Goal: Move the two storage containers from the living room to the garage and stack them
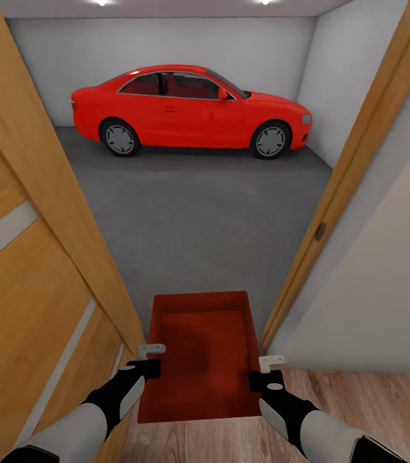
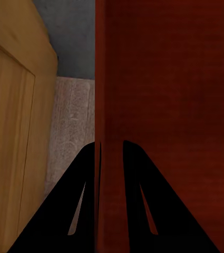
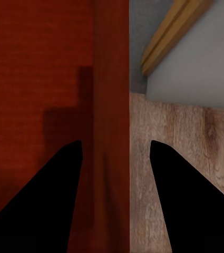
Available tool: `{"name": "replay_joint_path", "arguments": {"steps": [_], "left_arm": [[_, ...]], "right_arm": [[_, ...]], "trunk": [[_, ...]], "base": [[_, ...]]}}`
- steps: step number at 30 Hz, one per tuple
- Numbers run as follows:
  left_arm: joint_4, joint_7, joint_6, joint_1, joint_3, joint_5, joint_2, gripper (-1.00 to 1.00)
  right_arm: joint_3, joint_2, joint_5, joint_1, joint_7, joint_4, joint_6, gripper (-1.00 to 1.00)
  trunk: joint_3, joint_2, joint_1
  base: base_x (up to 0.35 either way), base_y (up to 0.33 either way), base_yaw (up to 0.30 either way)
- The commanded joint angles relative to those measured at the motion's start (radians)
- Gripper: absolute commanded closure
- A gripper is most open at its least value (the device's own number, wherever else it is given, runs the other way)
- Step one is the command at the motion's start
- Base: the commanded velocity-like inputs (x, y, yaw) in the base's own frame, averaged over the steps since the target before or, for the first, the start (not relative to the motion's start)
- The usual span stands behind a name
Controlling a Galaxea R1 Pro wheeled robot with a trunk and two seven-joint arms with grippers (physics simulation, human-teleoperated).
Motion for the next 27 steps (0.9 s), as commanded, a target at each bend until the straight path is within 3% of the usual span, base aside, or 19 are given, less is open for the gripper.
{"name": "replay_joint_path", "arguments": {"steps": [1,27], "left_arm": [[-0.006,0.012,0.005,0.000,-0.043,0.000,0.000,1.00],[-0.007,0.012,0.005,0.000,-0.043,0.000,0.000,1.00]], "right_arm": [[-0.001,0.001,-0.034,-0.001,-0.003,0.002,0.014,1.00],[-0.002,0.001,-0.034,-0.001,-0.005,0.002,0.014,1.00]], "trunk": [[-0.002,-0.002,0.000],[-0.002,-0.002,0.000]], "base": [[0.000,0.000,0.000],[0.000,0.000,-0.041]]}}
